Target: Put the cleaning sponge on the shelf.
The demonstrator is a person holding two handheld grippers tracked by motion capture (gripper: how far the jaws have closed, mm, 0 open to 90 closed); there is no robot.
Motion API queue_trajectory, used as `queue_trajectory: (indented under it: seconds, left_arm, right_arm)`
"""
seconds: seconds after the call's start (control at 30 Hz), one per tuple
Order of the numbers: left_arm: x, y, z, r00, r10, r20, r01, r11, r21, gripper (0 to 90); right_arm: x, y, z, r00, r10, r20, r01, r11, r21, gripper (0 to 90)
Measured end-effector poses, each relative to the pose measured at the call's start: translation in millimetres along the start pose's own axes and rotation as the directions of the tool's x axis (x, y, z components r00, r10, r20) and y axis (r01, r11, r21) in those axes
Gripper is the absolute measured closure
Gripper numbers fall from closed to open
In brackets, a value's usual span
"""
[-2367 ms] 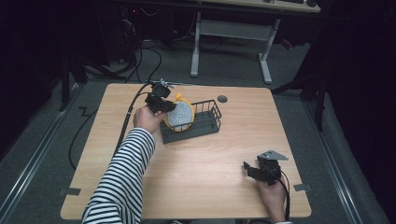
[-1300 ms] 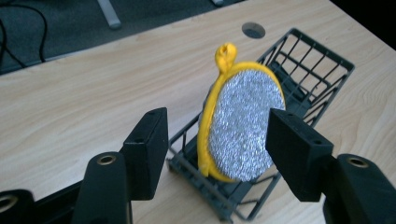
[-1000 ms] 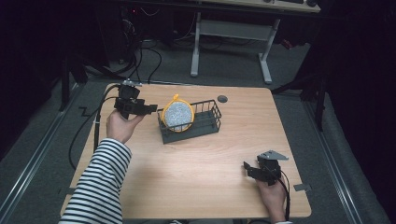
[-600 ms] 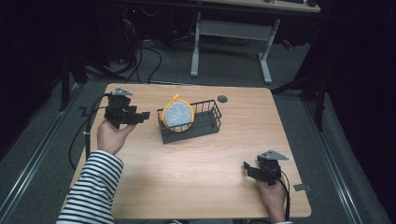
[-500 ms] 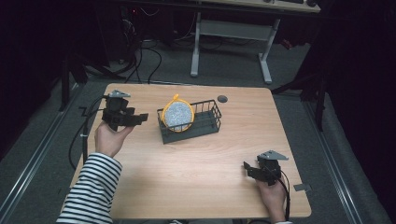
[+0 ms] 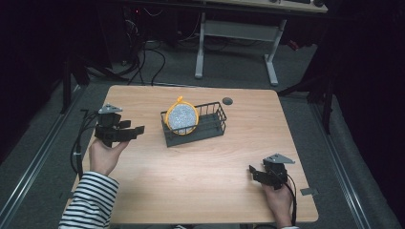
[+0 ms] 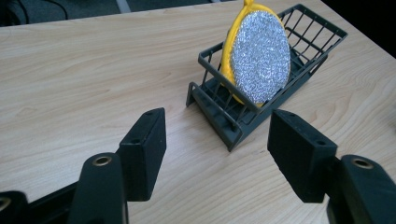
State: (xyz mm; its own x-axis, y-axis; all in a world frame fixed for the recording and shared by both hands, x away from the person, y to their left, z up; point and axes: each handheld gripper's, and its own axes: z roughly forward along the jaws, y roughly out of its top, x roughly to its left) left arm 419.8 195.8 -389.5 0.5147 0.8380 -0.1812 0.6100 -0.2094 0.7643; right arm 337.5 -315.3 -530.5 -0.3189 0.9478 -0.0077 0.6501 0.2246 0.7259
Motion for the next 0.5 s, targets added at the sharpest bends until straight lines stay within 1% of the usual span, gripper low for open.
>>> queue_trajectory:
  seconds: [0.13, 0.2, 0.27, 0.5]
  left_arm:
    - [0.5, -8.8, -3.1, 0.9998, -0.019, 0.009, 0.019, 0.9998, -0.011, 37.8]
    - [0.7, -12.5, -3.1, 0.9998, -0.018, 0.011, 0.018, 0.9998, -0.008, 37.8]
    - [0.8, -15.8, -2.8, 0.9995, -0.026, 0.016, 0.026, 0.9997, -0.006, 37.8]
    - [1.6, -27.8, -4.1, 0.9992, -0.037, 0.016, 0.037, 0.9993, -0.006, 37.7]
  right_arm:
    - [0.1, 0.0, -0.1, 1.0000, -0.002, 0.001, 0.002, 1.000, 0.001, 33.1]
    - [0.1, 0.0, -0.1, 1.0000, -0.002, 0.001, 0.002, 1.000, 0.001, 33.1]
    - [0.1, 0.0, -0.1, 1.0000, -0.002, 0.001, 0.002, 1.000, 0.001, 33.1]
    - [0.2, 0.1, 0.0, 1.0000, -0.002, 0.002, 0.002, 1.000, 0.001, 33.1]
